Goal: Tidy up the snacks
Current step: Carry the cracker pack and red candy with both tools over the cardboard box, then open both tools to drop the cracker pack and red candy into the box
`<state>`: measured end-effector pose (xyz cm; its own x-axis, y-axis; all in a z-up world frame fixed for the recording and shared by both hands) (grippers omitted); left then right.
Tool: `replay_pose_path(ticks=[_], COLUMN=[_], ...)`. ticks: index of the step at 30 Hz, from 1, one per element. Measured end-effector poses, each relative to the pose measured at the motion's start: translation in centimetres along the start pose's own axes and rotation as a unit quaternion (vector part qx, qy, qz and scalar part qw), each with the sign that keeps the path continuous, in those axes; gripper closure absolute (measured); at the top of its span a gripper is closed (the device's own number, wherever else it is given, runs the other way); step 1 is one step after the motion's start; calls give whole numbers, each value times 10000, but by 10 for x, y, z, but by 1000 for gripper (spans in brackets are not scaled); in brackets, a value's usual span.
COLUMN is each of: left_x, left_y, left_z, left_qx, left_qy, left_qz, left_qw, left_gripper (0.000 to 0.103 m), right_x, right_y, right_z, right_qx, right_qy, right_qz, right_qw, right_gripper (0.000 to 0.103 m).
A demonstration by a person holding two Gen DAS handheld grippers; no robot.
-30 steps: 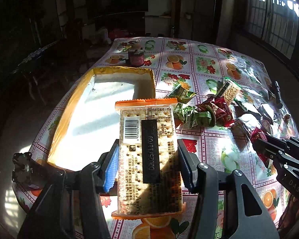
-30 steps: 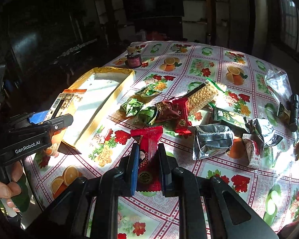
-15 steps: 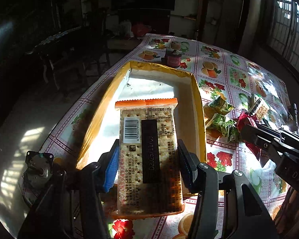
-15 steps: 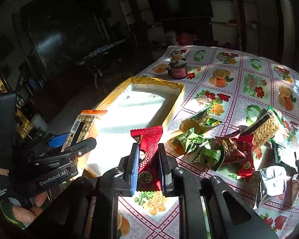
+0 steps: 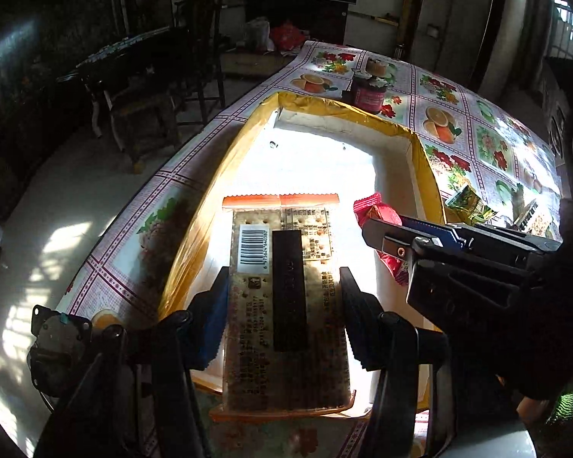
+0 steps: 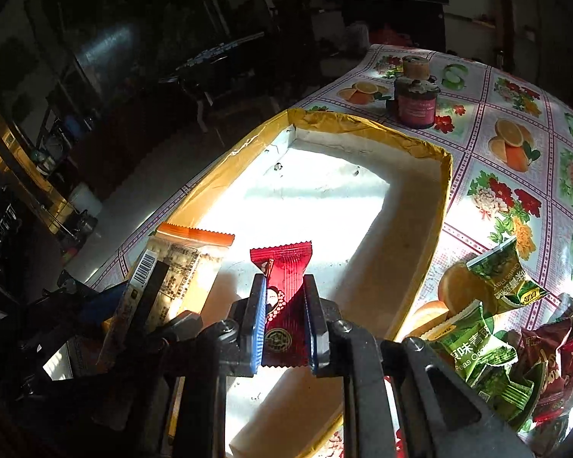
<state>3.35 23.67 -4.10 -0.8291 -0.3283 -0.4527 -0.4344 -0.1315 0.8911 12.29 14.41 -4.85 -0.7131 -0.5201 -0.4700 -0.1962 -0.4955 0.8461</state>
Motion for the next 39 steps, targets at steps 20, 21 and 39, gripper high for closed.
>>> replay_pose_path(ticks=[20, 21, 39], left_x=[1, 2, 19], left_y=[-27, -26, 48], left_z=[4, 4, -34], left_qx=[-269, -267, 602], left_qy=[60, 64, 271], left_qz=[444, 443, -294], left_qw=[9986, 9986, 9974], left_gripper=[45, 45, 45], right_x=[-2, -2, 94], right_y=[-22, -21, 173], right_z=[-6, -6, -57], right_qx=[270, 288, -1805], right_qy=[136, 123, -533], right_qz=[318, 279, -3410], right_qw=[9990, 9991, 9210], right_gripper=[84, 84, 50])
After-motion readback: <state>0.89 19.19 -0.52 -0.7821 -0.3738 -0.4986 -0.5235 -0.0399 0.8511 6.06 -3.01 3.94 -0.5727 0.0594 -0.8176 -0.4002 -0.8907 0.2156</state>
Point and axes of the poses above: each gripper's, at about its wrist camera, not at the fingertips, and y roughly against the way its jaws point, z to its left, x to its underside, the point moved 1 cm from there along -y, roughly the way its jaws point, and after that the axes turned 9 degrees about z, right-handed, at the moved point
